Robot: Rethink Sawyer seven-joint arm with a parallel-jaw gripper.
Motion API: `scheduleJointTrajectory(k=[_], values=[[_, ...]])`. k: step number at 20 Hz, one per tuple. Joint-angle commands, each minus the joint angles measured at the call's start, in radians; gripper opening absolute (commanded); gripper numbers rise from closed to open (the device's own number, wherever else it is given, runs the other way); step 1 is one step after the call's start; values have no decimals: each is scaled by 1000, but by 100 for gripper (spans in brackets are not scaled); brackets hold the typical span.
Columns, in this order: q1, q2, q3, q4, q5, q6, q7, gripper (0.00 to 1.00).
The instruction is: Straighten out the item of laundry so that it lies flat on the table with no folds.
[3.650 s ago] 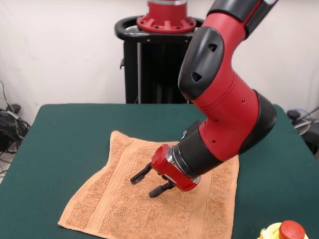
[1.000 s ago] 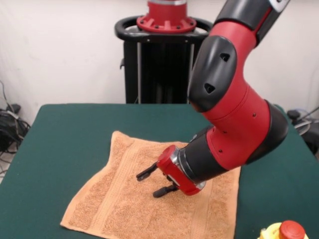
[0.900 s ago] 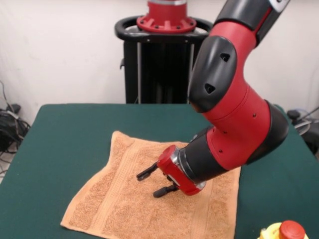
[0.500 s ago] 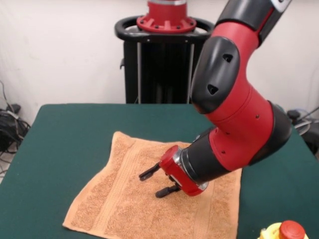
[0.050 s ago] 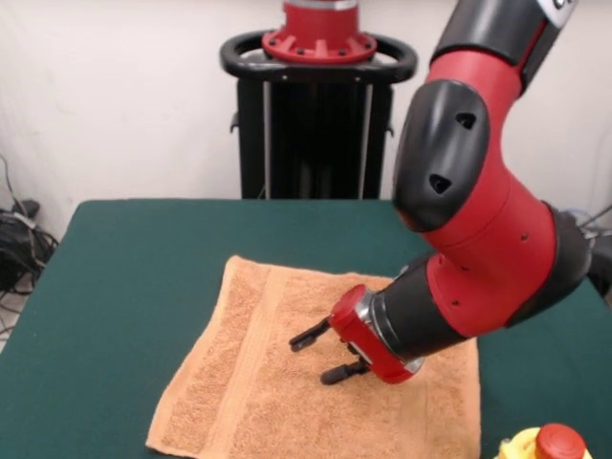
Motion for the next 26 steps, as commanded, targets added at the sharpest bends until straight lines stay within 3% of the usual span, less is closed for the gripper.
scheduleJointTrajectory(k=[1, 9, 12, 16, 20, 23, 26], values=[[39, 116, 219, -220, 200, 7, 382, 100], [35, 102, 248, -211, 179, -10, 386, 100], [27, 70, 318, -173, 175, -46, 307, 100], [53, -1, 358, -25, 150, -271, 345, 100], [53, -92, 438, 122, 111, -388, 277, 100], [38, -210, 519, 276, 74, -491, 203, 100], [19, -308, 567, 402, 35, -512, 132, 100]])
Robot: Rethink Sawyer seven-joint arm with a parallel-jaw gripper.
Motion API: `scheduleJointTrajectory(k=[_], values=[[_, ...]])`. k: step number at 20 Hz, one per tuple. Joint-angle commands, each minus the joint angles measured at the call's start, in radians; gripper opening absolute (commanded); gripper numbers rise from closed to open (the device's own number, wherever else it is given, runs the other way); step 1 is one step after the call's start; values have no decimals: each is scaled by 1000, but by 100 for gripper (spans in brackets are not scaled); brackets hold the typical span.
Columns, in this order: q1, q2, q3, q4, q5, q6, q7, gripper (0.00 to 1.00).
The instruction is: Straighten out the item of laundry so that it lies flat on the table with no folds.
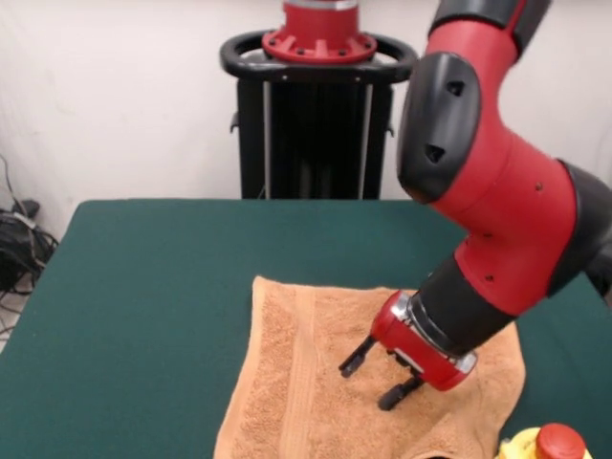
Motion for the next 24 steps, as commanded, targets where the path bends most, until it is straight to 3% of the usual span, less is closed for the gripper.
scheduleJointTrajectory(k=[1, 7, 11, 14, 18, 20, 24], values=[[-6, -173, 379, 297, 16, -292, 45, 100], [-68, -294, 459, 477, -85, -397, -9, 100], [-153, -446, 538, 652, -177, -468, -55, 100], [-227, -578, 584, 778, -249, -463, -92, 100], [-314, -692, 619, 858, -340, -401, -144, 100], [-344, -692, 632, 860, -386, -397, -140, 100], [-370, -602, 627, 769, -454, -386, -105, 100]])
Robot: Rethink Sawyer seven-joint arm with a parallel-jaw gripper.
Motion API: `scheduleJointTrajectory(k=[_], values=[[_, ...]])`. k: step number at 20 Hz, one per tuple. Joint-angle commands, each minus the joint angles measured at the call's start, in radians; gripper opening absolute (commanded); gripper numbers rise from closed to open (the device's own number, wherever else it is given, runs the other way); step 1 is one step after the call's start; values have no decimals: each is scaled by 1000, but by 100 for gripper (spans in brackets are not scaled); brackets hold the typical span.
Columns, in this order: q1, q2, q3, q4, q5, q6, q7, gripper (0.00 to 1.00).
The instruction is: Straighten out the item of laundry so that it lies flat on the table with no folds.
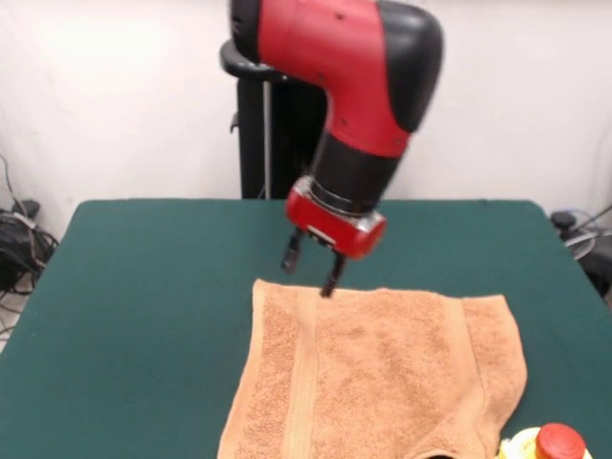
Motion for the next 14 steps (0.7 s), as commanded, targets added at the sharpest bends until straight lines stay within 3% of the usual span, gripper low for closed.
scheduleJointTrajectory(k=[1, 8, 14], values=[[-57, -7, 176, 68, -127, 30, -103, 100], [-70, 121, 157, -61, -202, 71, -69, 100], [-22, 263, 95, -232, -227, 238, -59, 100]])
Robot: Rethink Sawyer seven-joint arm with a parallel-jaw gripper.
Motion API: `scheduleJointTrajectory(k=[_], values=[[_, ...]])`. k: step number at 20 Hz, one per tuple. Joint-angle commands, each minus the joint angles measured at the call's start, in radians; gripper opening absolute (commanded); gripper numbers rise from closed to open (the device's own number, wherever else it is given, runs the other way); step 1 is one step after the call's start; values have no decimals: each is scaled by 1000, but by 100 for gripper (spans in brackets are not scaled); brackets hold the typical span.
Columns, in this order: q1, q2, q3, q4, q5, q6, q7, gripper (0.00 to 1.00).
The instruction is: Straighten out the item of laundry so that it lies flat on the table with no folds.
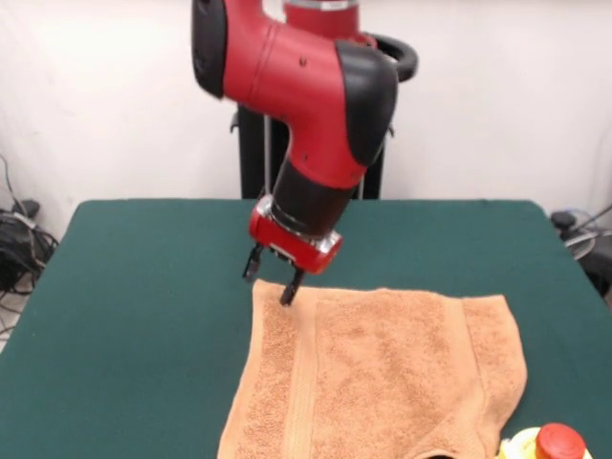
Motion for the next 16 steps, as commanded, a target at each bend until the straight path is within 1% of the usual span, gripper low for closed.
scheduleJointTrajectory(k=[1, 6, 10, 16], values=[[33, 168, 86, -163, -55, 193, -52, 100], [23, 169, 96, -165, -72, 173, -32, 100], [-6, 157, 122, -142, -83, 121, -20, 100], [-35, 141, 146, -115, -92, 74, -17, 100]])
